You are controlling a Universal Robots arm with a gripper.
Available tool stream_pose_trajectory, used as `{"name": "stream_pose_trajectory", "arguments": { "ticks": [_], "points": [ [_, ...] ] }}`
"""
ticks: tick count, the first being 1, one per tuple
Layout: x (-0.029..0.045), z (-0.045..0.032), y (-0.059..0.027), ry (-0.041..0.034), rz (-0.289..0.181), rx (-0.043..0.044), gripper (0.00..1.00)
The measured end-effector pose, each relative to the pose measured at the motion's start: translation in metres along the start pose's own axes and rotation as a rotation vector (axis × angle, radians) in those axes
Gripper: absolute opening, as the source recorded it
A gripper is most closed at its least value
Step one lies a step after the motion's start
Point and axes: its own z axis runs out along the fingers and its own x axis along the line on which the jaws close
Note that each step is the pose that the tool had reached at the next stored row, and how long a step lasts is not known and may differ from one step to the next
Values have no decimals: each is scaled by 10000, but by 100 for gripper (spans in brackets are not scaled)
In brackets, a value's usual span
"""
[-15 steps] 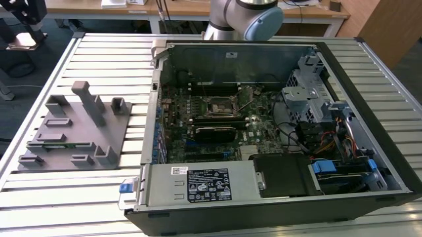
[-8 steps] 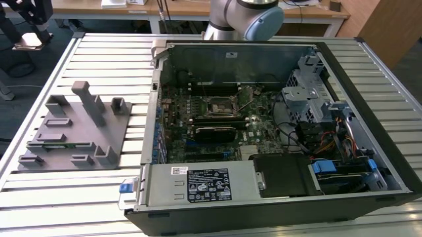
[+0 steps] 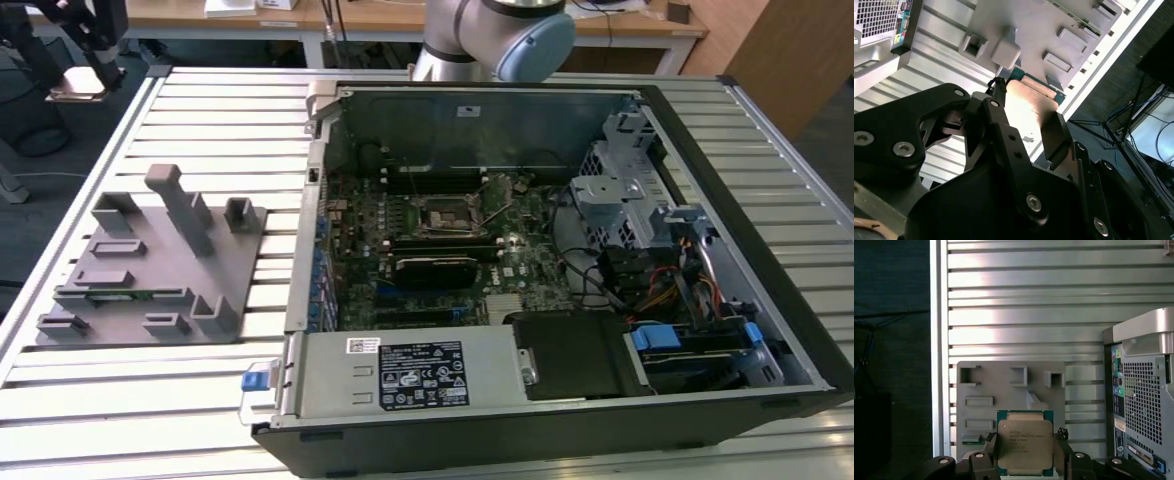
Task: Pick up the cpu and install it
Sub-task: 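Pick up the cpu and move it towards the insertion slot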
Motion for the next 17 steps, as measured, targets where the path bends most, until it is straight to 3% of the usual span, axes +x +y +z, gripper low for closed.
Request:
{"name": "stream_pose_trajectory", "arguments": {
  "ticks": [17],
  "points": [
    [-249,-2,10,1,0,0,53]
  ]
}}
